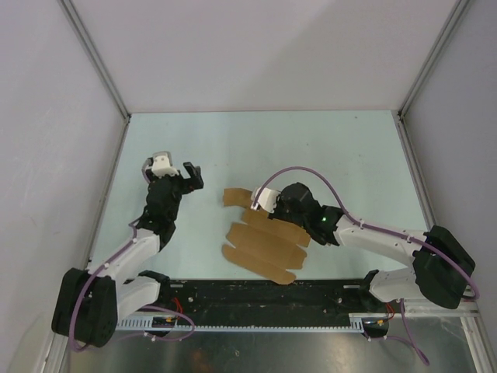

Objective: Fold the paper box

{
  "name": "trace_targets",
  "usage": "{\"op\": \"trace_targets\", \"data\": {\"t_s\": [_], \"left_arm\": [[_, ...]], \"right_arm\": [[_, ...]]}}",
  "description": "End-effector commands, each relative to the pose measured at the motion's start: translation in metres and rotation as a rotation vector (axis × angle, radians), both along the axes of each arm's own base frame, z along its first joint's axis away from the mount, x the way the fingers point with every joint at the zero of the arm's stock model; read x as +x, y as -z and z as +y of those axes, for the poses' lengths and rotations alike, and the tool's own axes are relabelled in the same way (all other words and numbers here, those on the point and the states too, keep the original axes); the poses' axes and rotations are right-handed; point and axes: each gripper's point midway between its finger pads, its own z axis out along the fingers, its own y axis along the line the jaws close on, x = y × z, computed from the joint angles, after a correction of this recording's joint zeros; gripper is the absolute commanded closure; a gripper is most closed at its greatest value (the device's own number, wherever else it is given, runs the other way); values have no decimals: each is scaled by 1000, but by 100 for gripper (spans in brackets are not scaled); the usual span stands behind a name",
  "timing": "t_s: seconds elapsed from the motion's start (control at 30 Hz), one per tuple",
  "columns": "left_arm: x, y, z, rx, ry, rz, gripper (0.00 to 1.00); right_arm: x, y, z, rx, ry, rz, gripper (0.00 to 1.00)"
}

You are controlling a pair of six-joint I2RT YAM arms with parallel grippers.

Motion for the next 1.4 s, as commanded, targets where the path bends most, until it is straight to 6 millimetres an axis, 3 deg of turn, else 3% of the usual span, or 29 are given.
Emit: {"op": "trace_targets", "data": {"t_s": [0.0,0.3,0.6,0.83,1.1,1.17,1.37], "left_arm": [[11,-15,-32,-77,157,-6,0],[28,10,-44,-107,215,89,0],[35,28,-69,-185,363,175,4],[25,47,-88,-215,457,244,12],[3,62,-111,-217,523,287,12],[-4,67,-119,-212,540,302,7],[-23,84,-127,-193,561,343,5]], "right_arm": [[12,-23,0,2,-2,-112,100],[14,-29,4,-44,-113,-169,100],[15,-35,2,-28,-114,-173,100],[14,-35,3,-20,-111,-168,100],[14,-34,3,-18,-103,-166,100],[13,-34,3,-18,-104,-164,100],[12,-34,4,-15,-105,-162,100]]}}
